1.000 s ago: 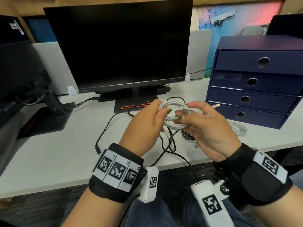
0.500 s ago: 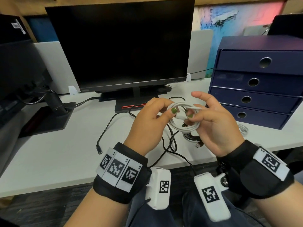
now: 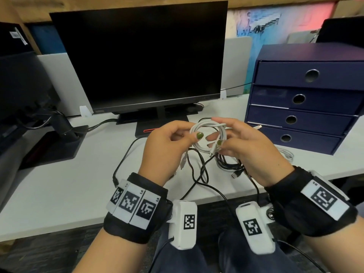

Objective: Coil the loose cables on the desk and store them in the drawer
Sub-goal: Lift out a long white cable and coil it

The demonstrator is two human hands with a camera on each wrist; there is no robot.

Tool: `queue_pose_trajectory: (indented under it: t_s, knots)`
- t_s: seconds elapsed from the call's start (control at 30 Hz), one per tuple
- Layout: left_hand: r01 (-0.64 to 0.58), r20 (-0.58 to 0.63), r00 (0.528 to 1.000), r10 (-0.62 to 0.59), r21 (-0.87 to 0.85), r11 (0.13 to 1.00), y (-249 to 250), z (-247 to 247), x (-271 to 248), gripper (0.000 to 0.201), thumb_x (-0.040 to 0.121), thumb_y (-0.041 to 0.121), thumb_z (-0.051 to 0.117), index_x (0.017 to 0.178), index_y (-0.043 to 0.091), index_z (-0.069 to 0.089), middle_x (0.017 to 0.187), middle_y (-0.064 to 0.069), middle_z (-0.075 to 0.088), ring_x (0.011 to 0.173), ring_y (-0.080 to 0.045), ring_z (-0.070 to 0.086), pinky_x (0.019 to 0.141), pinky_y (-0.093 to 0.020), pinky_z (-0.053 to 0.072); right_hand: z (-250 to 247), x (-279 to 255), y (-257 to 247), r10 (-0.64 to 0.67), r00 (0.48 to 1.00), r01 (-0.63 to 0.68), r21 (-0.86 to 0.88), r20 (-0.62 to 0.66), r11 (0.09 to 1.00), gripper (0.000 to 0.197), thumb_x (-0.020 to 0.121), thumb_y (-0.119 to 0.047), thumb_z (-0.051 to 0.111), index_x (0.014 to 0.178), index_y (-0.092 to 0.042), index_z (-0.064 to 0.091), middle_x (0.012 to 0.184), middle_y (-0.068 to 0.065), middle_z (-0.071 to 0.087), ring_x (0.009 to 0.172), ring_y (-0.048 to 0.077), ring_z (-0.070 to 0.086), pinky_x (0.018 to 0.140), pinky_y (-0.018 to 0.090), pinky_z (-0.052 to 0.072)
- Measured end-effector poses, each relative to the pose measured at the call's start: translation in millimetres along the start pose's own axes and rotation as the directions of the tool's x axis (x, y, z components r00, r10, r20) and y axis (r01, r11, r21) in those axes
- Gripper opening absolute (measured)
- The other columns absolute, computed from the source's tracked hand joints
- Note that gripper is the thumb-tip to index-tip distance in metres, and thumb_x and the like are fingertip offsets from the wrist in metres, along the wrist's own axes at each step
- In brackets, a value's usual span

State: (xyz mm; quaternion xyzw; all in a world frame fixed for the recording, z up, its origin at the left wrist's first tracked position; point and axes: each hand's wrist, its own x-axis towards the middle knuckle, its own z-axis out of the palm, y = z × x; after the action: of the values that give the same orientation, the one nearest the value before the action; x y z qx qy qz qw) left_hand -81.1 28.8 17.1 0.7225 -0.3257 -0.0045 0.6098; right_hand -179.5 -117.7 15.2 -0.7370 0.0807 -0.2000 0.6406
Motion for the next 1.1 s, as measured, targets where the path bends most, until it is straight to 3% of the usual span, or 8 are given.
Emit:
queue_pose_trajectory:
  t_s: [0.07, 0.17, 0.37, 0.53, 0.67, 0.8, 0.97, 1.1]
  knots:
    - [0.021, -0.003, 1.0, -0.021, -0.004, 1.0, -1.0, 1.9, -0.1, 0.016, 0.082, 0.018, 0.072, 0.097, 0.021, 0.074, 0.082, 0.0, 0.072, 0.077, -0.016, 0.067, 0.076, -0.036, 0.058, -2.5, 0.2, 0.7, 0.005, 0.999, -0.006, -0.012, -0.032, 1.0, 0.04, 0.086, -0.001, 0.056, 0.116, -0.026, 0.063, 0.104, 0.002, 0.072, 0.101, 0.029, 0.066, 0.094, 0.056, 0.048]
    - [0.037, -0.009, 0.999, -0.037, -0.012, 0.999, -2.6, 3.7, -0.2, 0.015, 0.082, 0.017, 0.073, 0.096, 0.02, 0.074, 0.08, 0.0, 0.073, 0.073, -0.012, 0.067, 0.069, -0.03, 0.059, -7.2, -0.5, 3.6, 0.041, 0.998, -0.042, -0.027, -0.048, 0.999, 0.033, 0.088, -0.006, 0.057, 0.113, -0.027, 0.065, 0.102, 0.0, 0.072, 0.098, 0.019, 0.067, 0.092, 0.047, 0.052]
    - [0.115, 0.038, 0.993, -0.115, 0.009, 0.993, -13.3, 8.3, 0.8, 0.018, 0.082, 0.022, 0.073, 0.1, 0.021, 0.073, 0.08, 0.0, 0.073, 0.07, -0.011, 0.069, 0.059, -0.02, 0.056, -18.8, -3.4, 19.3, 0.051, 0.994, -0.056, -0.046, -0.099, 0.997, 0.022, 0.09, -0.004, 0.06, 0.108, -0.013, 0.07, 0.081, 0.016, 0.069, 0.062, 0.015, 0.06, 0.059, 0.023, 0.054]
    - [0.079, 0.145, 0.981, -0.128, 0.303, 0.95, -31.8, 14.2, 0.5, 0.014, 0.088, 0.034, 0.063, 0.101, 0.034, 0.07, 0.09, 0.011, 0.066, 0.083, -0.006, 0.061, 0.07, -0.019, 0.049, -46.8, 0.9, 39.8, 0.168, 0.959, -0.156, 0.069, -0.23, 0.985, 0.016, 0.091, -0.001, 0.056, 0.1, -0.001, 0.069, 0.074, 0.014, 0.066, 0.057, 0.015, 0.058, 0.053, 0.022, 0.053]
    - [-0.045, 0.35, 0.922, -0.168, 0.525, 0.85, -42.3, 21.2, 0.4, 0.02, 0.089, 0.032, 0.063, 0.108, 0.039, 0.066, 0.102, 0.014, 0.055, 0.087, -0.001, 0.056, 0.071, -0.01, 0.039, -76.7, 6.5, 51.1, 0.288, 0.88, -0.186, 0.286, -0.376, 0.94, 0.012, 0.092, 0.0, 0.054, 0.096, 0.001, 0.064, 0.071, 0.011, 0.062, 0.057, 0.015, 0.058, 0.052, 0.021, 0.055]
    - [-0.084, 0.47, 0.848, -0.247, 0.579, 0.811, -47.8, 30.6, -2.4, 0.029, 0.083, 0.041, 0.069, 0.111, 0.039, 0.066, 0.113, 0.013, 0.05, 0.09, -0.003, 0.054, 0.074, -0.012, 0.04, -104.4, 12.6, 64.9, 0.371, 0.803, -0.184, 0.398, -0.466, 0.899, 0.01, 0.091, 0.001, 0.055, 0.092, -0.009, 0.058, 0.072, 0.011, 0.058, 0.055, 0.015, 0.062, 0.062, 0.027, 0.056]
    - [-0.178, 0.589, 0.726, -0.355, 0.659, 0.73, -53.8, 35.3, -1.5, 0.062, 0.068, 0.052, 0.077, 0.125, 0.042, 0.054, 0.118, 0.012, 0.04, 0.105, -0.006, 0.043, 0.089, -0.022, 0.04, -123.6, 15.9, 84.9, 0.442, 0.751, -0.148, 0.528, -0.49, 0.836, 0.016, 0.091, 0.004, 0.054, 0.1, -0.008, 0.051, 0.081, 0.015, 0.06, 0.073, 0.022, 0.065, 0.054, 0.025, 0.057]
    - [-0.207, 0.574, 0.747, -0.334, 0.679, 0.705, -57.7, 36.6, -0.4, 0.05, 0.065, 0.042, 0.082, 0.108, 0.039, 0.056, 0.113, 0.012, 0.038, 0.102, -0.007, 0.042, 0.088, -0.025, 0.045, -121.4, 22.7, 90.6, 0.472, 0.755, -0.142, 0.589, -0.455, 0.795, 0.014, 0.093, 0.007, 0.048, 0.1, -0.004, 0.049, 0.091, 0.021, 0.061, 0.08, 0.028, 0.068, 0.056, 0.029, 0.059]
